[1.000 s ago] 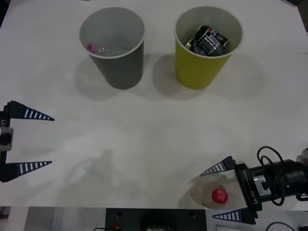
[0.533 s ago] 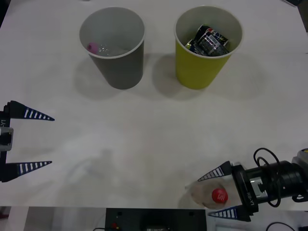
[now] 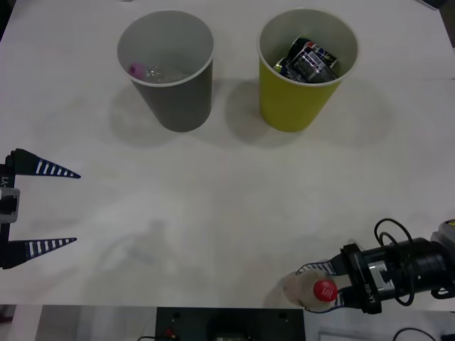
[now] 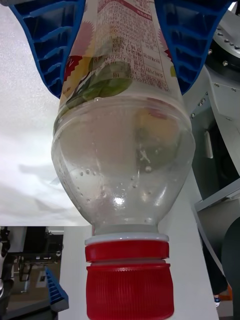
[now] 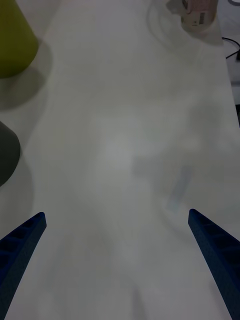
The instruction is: Put the can into the green bin and the plastic bottle into the gray bin
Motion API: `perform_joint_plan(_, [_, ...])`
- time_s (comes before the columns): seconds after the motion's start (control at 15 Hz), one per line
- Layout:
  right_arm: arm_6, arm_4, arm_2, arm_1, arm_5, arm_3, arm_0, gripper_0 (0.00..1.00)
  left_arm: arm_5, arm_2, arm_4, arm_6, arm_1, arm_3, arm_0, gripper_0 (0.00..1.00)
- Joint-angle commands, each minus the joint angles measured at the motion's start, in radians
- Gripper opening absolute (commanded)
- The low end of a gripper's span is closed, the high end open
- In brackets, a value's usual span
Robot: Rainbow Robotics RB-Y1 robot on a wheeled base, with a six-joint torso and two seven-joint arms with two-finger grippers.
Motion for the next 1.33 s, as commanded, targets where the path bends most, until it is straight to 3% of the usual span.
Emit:
perform_joint_plan(0.07, [-0.015,0.0,-0.008,-0.006,0.0,-0.009,-0.001,0.0,0.0,0.0,0.0,0.0,0.0,0.0,0.0,0.98])
perform_joint_plan(0.33, [-0.142,0.021,-0.033,-0.058,0.055,-0.144,0.025,0.0,0.0,0.0,0.0,0.0,0.0,0.0,0.0,0.98])
perform_joint_plan(0.47, [-0.274,0.106,-0.112,-0.099,0.136,-0.326,0.088,0.0,0.0,0.0,0.0,0.0,0.0,0.0,0.0,0.98])
perform_joint_plan(0.8, [-0.822,0.395,-0.326,-0.139,0.256,-0.786,0.232,0.0,0.0,0.0,0.0,0.0,0.0,0.0,0.0,0.98])
perform_joint_plan(0.93, [-1.03,0.48,-0.355,-0.148,0.297,-0.911,0.253,0.0,0.0,0.0,0.0,0.0,0.0,0.0,0.0,0.98])
perform_joint_plan(1.33, [-1.498,0.612,-0.369,-0.234,0.406,-1.153,0.259,0.0,0.0,0.0,0.0,0.0,0.0,0.0,0.0,0.98])
